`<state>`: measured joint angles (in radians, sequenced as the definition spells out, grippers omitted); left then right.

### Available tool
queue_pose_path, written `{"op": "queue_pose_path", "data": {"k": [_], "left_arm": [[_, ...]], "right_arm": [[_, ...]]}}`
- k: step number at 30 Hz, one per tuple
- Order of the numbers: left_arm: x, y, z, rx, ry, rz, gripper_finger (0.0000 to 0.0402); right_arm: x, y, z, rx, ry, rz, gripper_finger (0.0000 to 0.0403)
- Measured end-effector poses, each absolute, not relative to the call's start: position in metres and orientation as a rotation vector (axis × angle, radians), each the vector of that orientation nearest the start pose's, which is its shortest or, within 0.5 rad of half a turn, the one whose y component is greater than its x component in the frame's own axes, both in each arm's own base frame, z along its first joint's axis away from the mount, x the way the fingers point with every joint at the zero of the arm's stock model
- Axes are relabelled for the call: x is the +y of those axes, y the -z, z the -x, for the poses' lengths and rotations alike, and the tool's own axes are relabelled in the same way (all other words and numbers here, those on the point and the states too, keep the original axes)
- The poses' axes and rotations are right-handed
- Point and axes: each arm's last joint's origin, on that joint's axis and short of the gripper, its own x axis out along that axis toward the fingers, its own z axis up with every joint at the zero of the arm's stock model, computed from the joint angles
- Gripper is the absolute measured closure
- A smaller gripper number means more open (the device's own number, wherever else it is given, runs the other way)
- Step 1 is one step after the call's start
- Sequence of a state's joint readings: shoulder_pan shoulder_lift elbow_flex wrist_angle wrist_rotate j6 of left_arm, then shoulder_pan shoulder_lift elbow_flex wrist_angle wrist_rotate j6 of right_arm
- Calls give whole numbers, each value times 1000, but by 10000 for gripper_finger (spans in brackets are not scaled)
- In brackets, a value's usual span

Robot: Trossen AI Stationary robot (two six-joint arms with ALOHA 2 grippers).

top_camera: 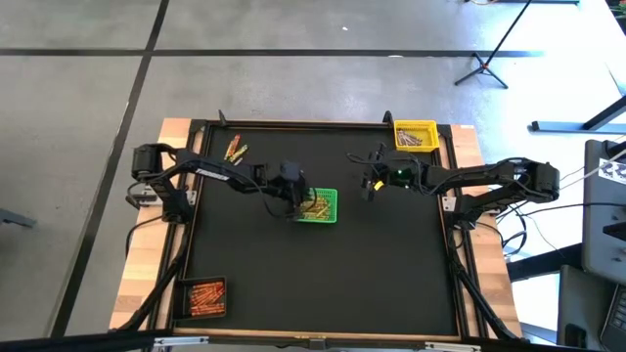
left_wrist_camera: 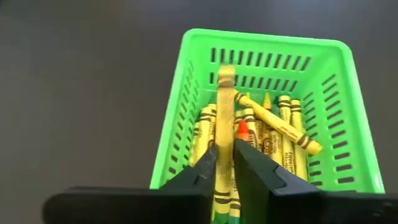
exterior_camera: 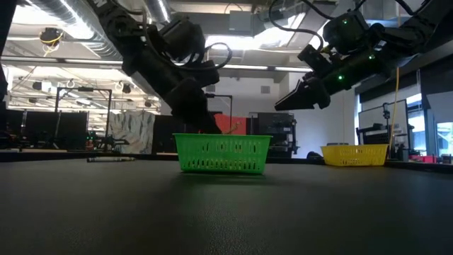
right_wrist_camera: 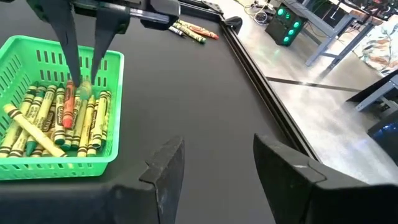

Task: Sort crayons
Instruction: Put the green crayon into the green bin, then put the orange crayon into the black bin

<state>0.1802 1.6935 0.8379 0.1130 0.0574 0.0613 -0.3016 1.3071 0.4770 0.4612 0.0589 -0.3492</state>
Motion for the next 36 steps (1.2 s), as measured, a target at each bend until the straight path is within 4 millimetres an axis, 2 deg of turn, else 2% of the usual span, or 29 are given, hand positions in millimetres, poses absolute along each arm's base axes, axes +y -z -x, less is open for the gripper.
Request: {"op": "queue_pose_path", "data": {"k": [5,10,13,22,31,36], "left_arm": [[58,-162,-328,712,-124,117,322],[49,-166,-333,694,-19,144,313],[45,-158,-334,720,-24,141,315],[56,-128,-338,805,-94,148,317],[59,-126,-336,818,-49,147,317],[60,-116,-337,845,-37,150,317]], "right_arm": [[-76,-183,-239,426,288,296,212],[-76,-182,-239,440,286,293,212],[-76,-181,-238,445,285,290,212],[-76,-181,-238,446,285,290,212],[-76,-181,-238,447,284,290,212],[-76,-181,-238,446,285,290,212]]}}
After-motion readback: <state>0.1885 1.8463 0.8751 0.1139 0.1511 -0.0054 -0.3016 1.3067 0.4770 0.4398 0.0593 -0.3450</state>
